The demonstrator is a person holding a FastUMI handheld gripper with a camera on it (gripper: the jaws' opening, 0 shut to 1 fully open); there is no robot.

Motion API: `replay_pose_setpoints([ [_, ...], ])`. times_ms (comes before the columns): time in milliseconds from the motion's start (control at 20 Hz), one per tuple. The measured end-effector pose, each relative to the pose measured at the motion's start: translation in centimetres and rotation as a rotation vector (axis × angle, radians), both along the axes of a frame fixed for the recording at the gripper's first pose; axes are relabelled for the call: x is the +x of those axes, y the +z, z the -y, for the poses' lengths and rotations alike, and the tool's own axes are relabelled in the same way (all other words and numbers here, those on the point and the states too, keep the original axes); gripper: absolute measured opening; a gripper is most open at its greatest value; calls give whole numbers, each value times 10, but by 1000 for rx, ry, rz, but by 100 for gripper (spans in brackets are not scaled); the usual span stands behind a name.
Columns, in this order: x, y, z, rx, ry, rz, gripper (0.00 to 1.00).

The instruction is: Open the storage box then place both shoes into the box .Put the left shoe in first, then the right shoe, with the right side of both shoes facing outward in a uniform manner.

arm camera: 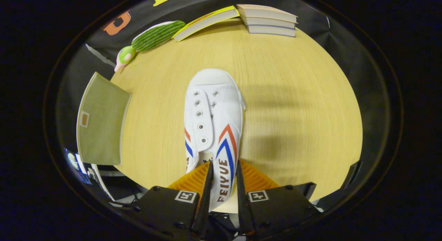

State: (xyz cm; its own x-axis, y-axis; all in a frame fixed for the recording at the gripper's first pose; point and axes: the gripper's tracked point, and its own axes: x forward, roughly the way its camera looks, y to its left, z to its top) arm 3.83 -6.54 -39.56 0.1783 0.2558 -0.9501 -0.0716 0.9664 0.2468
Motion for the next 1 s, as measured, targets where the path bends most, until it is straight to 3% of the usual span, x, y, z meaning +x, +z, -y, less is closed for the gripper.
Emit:
replay_pose_setpoints([
  [350, -2, 2, 0, 42, -97, 14, 8],
  [600, 0, 17, -11, 167, -250, -4, 6],
  [800, -5, 44, -30, 221, -292, 11, 6],
  [1000, -6, 80, -53, 227, -258, 31, 6],
])
